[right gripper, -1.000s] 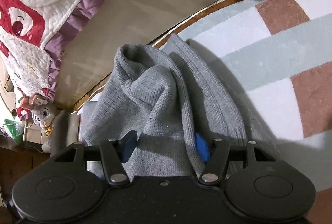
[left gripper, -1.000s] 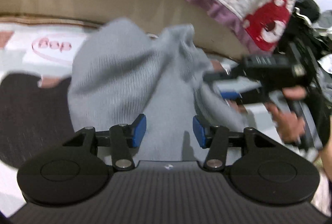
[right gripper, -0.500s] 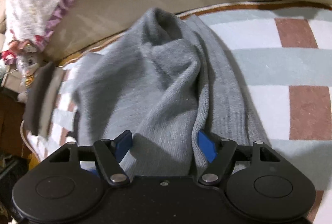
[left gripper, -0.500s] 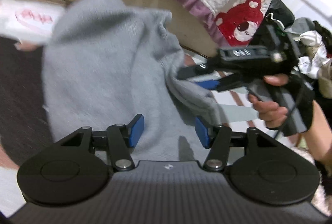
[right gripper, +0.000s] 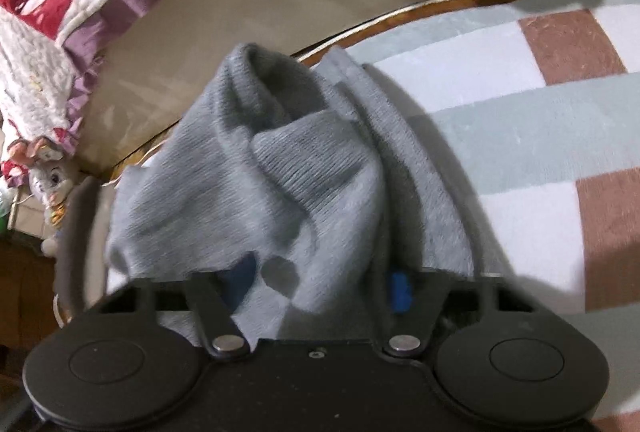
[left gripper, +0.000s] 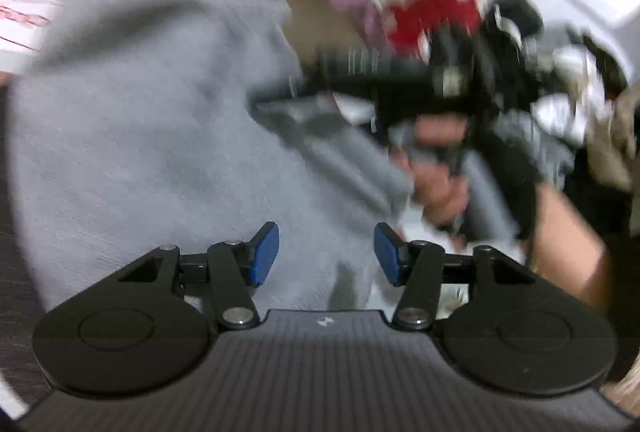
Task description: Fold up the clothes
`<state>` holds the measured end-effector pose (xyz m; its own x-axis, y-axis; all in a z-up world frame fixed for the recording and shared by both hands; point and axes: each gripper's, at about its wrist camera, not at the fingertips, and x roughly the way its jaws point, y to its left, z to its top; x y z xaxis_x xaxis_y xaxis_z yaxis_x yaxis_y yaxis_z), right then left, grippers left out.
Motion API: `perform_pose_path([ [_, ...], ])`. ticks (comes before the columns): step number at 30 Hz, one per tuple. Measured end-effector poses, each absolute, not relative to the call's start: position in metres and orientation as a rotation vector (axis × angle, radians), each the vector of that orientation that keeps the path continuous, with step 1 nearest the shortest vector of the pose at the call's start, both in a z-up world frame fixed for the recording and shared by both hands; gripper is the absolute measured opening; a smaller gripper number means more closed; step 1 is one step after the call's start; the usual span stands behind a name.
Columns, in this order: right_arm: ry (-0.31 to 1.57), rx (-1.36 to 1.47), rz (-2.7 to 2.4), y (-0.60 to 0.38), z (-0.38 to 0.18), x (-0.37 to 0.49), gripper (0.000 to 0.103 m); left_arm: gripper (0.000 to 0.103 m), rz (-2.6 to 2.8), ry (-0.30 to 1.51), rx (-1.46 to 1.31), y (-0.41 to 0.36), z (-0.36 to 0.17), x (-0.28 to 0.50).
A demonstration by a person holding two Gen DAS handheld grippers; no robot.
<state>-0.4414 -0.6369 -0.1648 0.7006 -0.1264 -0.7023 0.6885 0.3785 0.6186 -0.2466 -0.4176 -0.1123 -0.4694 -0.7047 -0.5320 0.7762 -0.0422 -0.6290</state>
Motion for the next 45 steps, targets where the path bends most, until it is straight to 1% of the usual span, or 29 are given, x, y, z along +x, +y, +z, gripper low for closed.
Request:
perform_pose_path([
  [1,0.606,1.034,-0.565,-0.634,-0.159,-0.441,0.028,0.053,-1.698,1.103,0.053,-0.413,-0.106,-0.234],
  [2,0.595,1.003,-0.565,-0.631,-0.154,-0.44,0.026,0.053,-1.656,1.09,0.021,-0.409,-0.101,-0.221],
  [6,0.575,0.946,-0.565,-0.637,-0.142,-0.443,0.025,0.053,-1.513,1.003,-0.039,-0.397,-0.085,-0.183],
  [10,0.558,0.896,-0.565,-0.644,-0.132,-0.447,0.025,0.053,-1.435,0.985,-0.053,-0.399,-0.089,-0.167],
  [11,0.553,0.884,-0.565,-0.646,-0.129,-0.448,0.026,0.053,-1.412,0.986,-0.014,-0.402,-0.094,-0.167],
  [12,0.602,0.891,-0.595,-0.65,-0.137,-0.447,0.029,0.053,-1.388,0.983,0.029,-0.405,-0.1,-0.169],
  [14,0.613,0.921,-0.638,-0.656,-0.143,-0.453,0.04,0.053,-1.341,0.968,0.112,-0.409,-0.11,-0.174],
  [15,0.601,0.935,-0.652,-0.658,-0.143,-0.457,0.039,0.054,-1.324,0.962,0.125,-0.41,-0.114,-0.175],
  [18,0.562,0.975,-0.696,-0.665,-0.142,-0.47,0.042,0.054,-1.309,0.94,0.067,-0.41,-0.113,-0.168],
  [20,0.485,0.974,-0.758,-0.667,-0.132,-0.484,0.045,0.054,-1.321,0.897,0.051,-0.415,-0.105,-0.16],
  [23,0.401,0.932,-0.749,-0.662,-0.118,-0.482,0.046,0.056,-1.377,0.815,0.113,-0.439,-0.089,-0.149],
  [24,0.388,0.905,-0.726,-0.66,-0.113,-0.478,0.046,0.058,-1.414,0.792,0.148,-0.45,-0.086,-0.147],
  [25,0.375,0.877,-0.702,-0.658,-0.109,-0.473,0.048,0.061,-1.461,0.779,0.184,-0.46,-0.082,-0.145],
  [26,0.379,0.843,-0.667,-0.654,-0.104,-0.465,0.058,0.062,-1.501,0.77,0.22,-0.47,-0.081,-0.144],
  [28,0.421,0.754,-0.601,-0.645,-0.097,-0.441,0.068,0.064,-1.567,0.757,0.281,-0.488,-0.081,-0.142],
  [29,0.457,0.698,-0.603,-0.642,-0.095,-0.426,0.068,0.066,-1.594,0.748,0.3,-0.496,-0.083,-0.142],
  [30,0.494,0.642,-0.615,-0.64,-0.094,-0.413,0.068,0.071,-1.611,0.753,0.31,-0.503,-0.085,-0.142],
  [32,0.554,0.588,-0.647,-0.643,-0.1,-0.39,0.068,0.078,-1.626,0.787,0.317,-0.515,-0.09,-0.143],
  [33,0.575,0.578,-0.66,-0.646,-0.106,-0.383,0.068,0.088,-1.634,0.804,0.32,-0.521,-0.093,-0.144],
  [34,0.591,0.573,-0.669,-0.65,-0.113,-0.379,0.068,0.091,-1.64,0.794,0.345,-0.526,-0.096,-0.148],
  [35,0.591,0.572,-0.669,-0.653,-0.12,-0.377,0.058,0.091,-1.641,0.752,0.387,-0.529,-0.099,-0.154],
  [36,0.575,0.583,-0.659,-0.657,-0.125,-0.38,0.044,0.093,-1.636,0.714,0.429,-0.531,-0.102,-0.159],
  [37,0.553,0.616,-0.649,-0.663,-0.129,-0.384,0.014,0.091,-1.624,0.687,0.469,-0.532,-0.106,-0.162],
  [38,0.521,0.646,-0.646,-0.667,-0.13,-0.389,0.013,0.084,-1.612,0.659,0.508,-0.534,-0.11,-0.165],
  [39,0.484,0.667,-0.645,-0.671,-0.129,-0.394,0.012,0.051,-1.6,0.631,0.547,-0.535,-0.113,-0.168],
  [40,0.446,0.687,-0.645,-0.675,-0.129,-0.399,0.011,0.035,-1.586,0.625,0.56,-0.536,-0.114,-0.169],
  [42,0.403,0.698,-0.646,-0.676,-0.123,-0.404,0.011,0.028,-1.561,0.642,0.531,-0.536,-0.109,-0.166],
  [45,0.3,0.714,-0.59,-0.673,-0.109,-0.41,0.011,0.026,-1.469,0.677,0.402,-0.528,-0.098,-0.157],
])
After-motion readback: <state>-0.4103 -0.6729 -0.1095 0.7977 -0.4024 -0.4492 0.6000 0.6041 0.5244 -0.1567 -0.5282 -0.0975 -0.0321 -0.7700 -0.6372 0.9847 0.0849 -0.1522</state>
